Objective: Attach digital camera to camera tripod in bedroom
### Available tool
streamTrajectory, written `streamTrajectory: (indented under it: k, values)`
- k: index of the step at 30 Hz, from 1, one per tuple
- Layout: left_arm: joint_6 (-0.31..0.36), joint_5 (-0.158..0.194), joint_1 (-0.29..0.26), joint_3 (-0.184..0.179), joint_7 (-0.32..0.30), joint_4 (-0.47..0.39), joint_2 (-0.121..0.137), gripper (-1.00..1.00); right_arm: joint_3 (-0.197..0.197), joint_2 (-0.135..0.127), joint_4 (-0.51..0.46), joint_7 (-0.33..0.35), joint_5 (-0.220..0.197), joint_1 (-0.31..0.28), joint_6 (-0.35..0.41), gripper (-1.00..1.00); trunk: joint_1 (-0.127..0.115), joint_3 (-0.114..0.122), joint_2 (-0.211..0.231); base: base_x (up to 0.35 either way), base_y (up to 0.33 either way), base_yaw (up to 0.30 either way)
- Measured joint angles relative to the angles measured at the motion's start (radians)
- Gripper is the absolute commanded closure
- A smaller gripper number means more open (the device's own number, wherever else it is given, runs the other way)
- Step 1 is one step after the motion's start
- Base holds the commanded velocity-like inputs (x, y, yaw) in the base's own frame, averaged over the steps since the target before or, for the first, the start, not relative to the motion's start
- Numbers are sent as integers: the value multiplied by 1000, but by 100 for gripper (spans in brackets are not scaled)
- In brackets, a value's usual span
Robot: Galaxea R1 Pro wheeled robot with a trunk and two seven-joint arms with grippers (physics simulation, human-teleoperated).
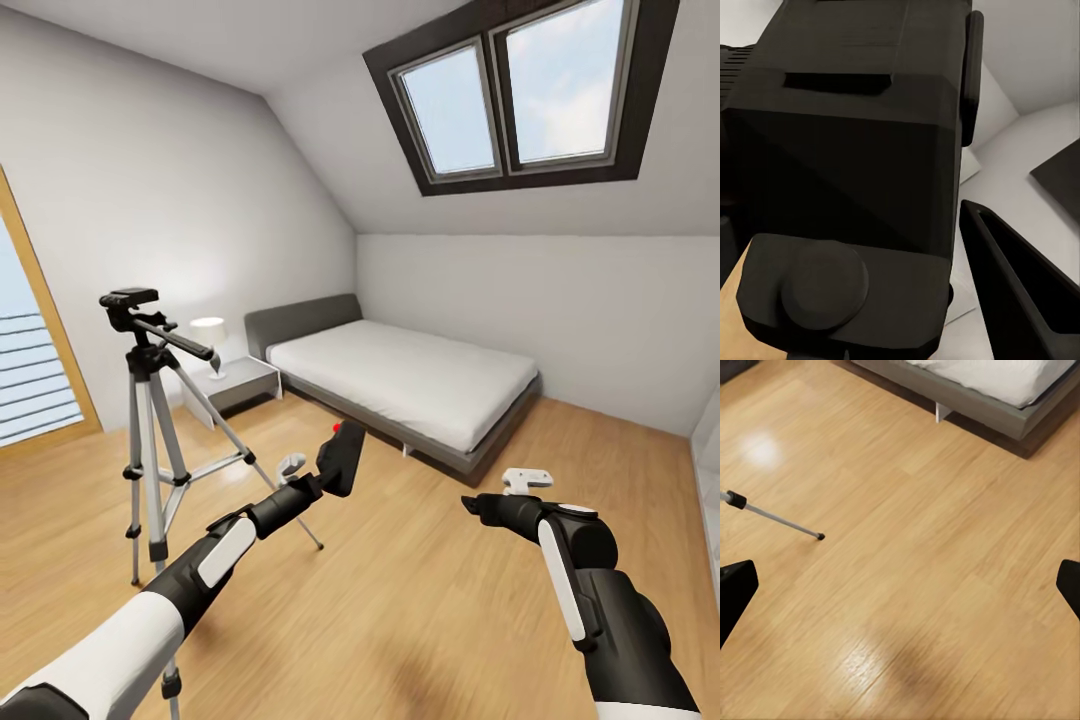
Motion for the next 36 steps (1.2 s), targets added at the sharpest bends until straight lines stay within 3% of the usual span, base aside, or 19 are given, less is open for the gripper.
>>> streamTrajectory:
  k: [36]
  values:
    - [0, -3, 0, 0, 1, 1, -10, 100, -2, -1, 26, 6, 6, 0, -47, -100, -138, 113, 252, 0, 0, 0]
